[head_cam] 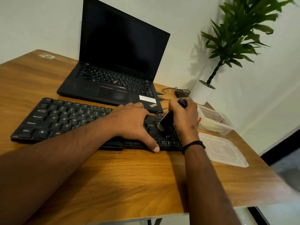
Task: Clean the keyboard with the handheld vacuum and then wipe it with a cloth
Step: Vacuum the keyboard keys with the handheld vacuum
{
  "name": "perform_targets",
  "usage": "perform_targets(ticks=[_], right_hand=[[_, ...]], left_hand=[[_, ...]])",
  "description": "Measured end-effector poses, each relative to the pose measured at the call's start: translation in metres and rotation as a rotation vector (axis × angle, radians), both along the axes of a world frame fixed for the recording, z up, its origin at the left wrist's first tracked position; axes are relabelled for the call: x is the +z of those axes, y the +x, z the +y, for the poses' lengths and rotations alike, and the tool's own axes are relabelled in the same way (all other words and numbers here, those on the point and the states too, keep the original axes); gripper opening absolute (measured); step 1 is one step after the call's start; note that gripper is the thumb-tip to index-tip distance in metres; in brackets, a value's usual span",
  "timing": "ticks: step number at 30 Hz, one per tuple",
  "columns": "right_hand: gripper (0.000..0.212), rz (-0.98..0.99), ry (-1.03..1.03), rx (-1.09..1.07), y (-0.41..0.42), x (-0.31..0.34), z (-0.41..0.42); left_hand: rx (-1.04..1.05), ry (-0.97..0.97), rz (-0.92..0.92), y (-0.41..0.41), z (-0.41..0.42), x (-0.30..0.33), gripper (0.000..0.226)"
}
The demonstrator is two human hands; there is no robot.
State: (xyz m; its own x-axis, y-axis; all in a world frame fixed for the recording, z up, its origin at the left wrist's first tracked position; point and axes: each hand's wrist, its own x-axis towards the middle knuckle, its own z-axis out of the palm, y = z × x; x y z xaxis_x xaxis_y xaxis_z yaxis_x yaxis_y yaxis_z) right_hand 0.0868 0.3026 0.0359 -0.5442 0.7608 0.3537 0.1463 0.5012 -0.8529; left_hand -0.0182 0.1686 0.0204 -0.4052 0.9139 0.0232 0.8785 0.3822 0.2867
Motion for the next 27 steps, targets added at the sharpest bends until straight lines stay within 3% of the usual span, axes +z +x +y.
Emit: perform_targets(ticks=[4, 7, 9, 13, 15, 20, 22, 25, 27], right_hand=[[0.014, 0.026, -0.043, 0.062, 0.0, 0.002, -0.001], [0.005, -0.027, -0.19, 0.267, 0.008, 0.006, -0.002], [0.004, -0.048, -0.158, 0.323, 0.01, 0.004, 0.0], [0.018, 0.026, 0.119, 0.0, 0.0, -0.001, 0.004], [0.021, 0.023, 0.223, -0.038, 0.0, 0.0, 0.001], [0.026, -0.025, 0.017, 0.258, 0.007, 0.0, 0.008], [0.015, -0.022, 0.006, 0.188, 0.008, 0.001, 0.012], [0.026, -0.059, 0.052, 0.046, 0.01, -0.001, 0.014], [0.024, -0.085, -0.001, 0.101, 0.012, -0.001, 0.017]], left_hand=[[0.005, -0.006, 0.003, 0.0, 0.0, 0.0, 0.125], [0.003, -0.004, 0.0, -0.001, 0.0, -0.001, 0.127], [0.002, -0.003, 0.002, -0.001, 0.0, -0.002, 0.128], [0.004, -0.003, 0.002, 0.001, 0.001, 0.0, 0.122], [0.005, -0.001, -0.002, 0.001, 0.0, 0.0, 0.118], [0.005, 0.002, 0.005, 0.002, 0.0, 0.001, 0.118], [0.009, -0.001, 0.003, 0.001, 0.0, 0.001, 0.119], [0.012, 0.0, -0.003, 0.001, 0.0, 0.0, 0.118], [0.009, 0.0, 0.003, 0.001, 0.0, 0.0, 0.119]])
